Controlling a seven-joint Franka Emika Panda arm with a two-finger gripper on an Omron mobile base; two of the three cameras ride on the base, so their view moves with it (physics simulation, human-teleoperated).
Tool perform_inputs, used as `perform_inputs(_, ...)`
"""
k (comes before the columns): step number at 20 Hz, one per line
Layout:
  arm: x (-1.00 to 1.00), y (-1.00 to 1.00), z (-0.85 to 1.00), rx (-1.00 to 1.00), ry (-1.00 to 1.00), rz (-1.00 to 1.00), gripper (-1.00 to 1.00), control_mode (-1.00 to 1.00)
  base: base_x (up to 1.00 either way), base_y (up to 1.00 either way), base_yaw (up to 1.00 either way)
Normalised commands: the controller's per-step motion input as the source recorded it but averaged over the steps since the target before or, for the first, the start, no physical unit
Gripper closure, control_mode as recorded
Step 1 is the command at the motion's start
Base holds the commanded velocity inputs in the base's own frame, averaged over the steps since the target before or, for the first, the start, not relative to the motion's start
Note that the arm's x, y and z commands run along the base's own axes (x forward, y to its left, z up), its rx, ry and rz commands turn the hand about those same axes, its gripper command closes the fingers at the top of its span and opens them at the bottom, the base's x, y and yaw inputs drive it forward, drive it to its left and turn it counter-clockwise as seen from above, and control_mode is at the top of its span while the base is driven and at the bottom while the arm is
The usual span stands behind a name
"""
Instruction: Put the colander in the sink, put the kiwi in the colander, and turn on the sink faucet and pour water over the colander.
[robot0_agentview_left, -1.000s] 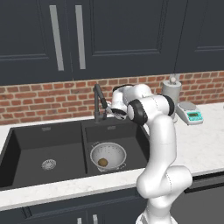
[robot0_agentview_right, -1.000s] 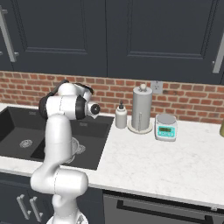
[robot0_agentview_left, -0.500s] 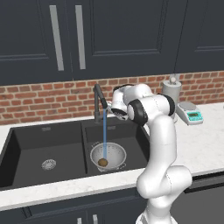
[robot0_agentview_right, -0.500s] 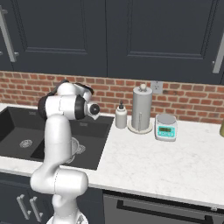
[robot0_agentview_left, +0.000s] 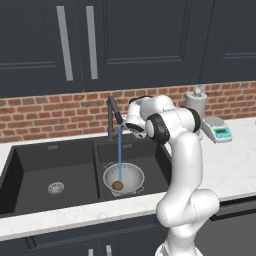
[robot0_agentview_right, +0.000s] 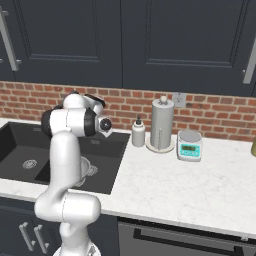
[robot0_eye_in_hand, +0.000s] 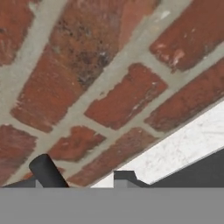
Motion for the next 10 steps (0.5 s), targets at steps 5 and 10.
perform_inputs(5,-0.1,-0.45,0.0,0.08,-0.01,0.0,1.0,-1.0,0.0,0.0,0.0)
perform_inputs(10,0.0,-0.24,0.0,0.06,0.0,0.0,1.0,-1.0,0.0,0.0,0.0)
